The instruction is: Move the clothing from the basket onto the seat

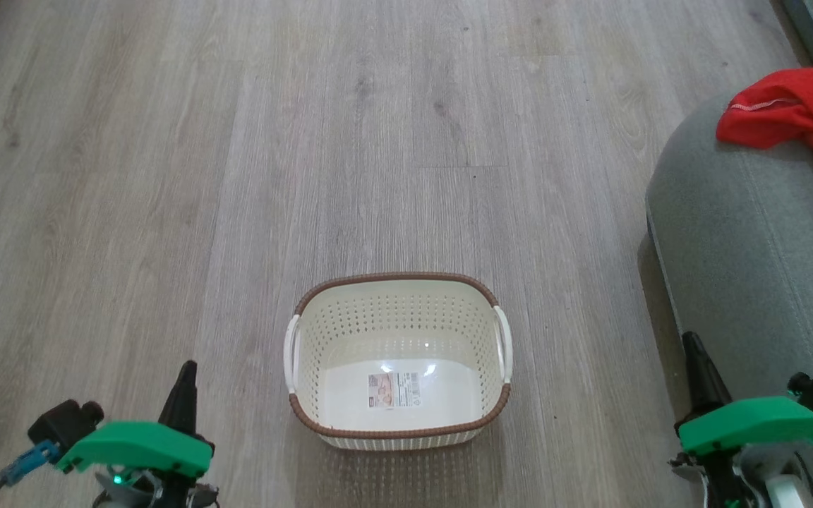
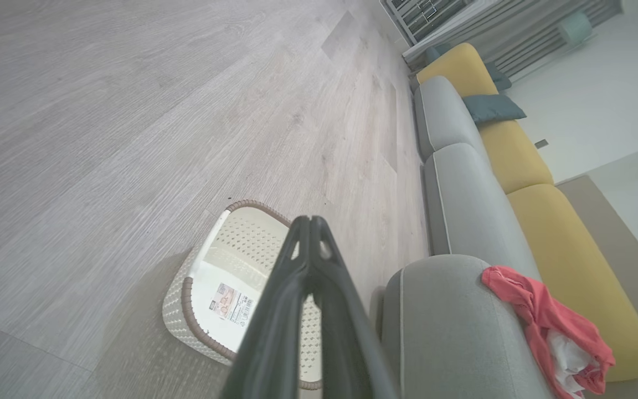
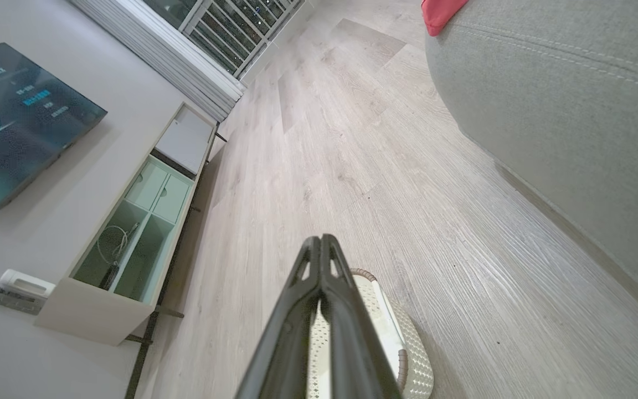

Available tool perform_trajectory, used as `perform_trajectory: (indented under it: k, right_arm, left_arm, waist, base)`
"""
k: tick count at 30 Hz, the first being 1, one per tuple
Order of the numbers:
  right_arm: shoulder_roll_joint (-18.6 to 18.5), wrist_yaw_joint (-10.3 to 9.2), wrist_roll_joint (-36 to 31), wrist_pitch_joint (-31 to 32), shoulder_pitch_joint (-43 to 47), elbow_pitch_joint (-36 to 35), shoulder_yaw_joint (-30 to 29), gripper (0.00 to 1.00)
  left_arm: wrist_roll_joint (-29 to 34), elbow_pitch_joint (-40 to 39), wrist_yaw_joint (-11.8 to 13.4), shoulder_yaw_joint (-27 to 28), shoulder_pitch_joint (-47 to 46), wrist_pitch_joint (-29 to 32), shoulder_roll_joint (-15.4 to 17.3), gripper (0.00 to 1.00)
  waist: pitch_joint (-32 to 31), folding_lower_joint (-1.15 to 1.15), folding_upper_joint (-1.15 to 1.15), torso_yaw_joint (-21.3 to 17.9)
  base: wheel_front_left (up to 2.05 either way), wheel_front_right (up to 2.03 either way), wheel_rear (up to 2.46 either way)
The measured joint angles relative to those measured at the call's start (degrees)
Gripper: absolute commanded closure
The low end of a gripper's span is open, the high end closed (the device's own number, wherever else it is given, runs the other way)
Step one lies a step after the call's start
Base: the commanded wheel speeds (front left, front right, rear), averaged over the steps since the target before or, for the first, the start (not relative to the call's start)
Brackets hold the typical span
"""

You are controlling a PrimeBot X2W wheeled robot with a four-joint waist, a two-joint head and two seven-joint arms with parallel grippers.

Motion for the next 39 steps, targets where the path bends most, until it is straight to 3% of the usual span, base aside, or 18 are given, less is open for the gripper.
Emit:
perform_trajectory:
  k: [39]
  right_arm:
    - [0.0, 0.0, 26.3, 6.1, -1.0, -2.3, -1.7, 1.0]
  left_arm:
    - [-23.3, -5.3, -0.5, 2.4, 0.0, 6.3, -0.4, 1.0]
  waist:
    - [-0.5, 0.0, 0.0, -0.6]
  base:
    - [0.0, 0.0, 0.0]
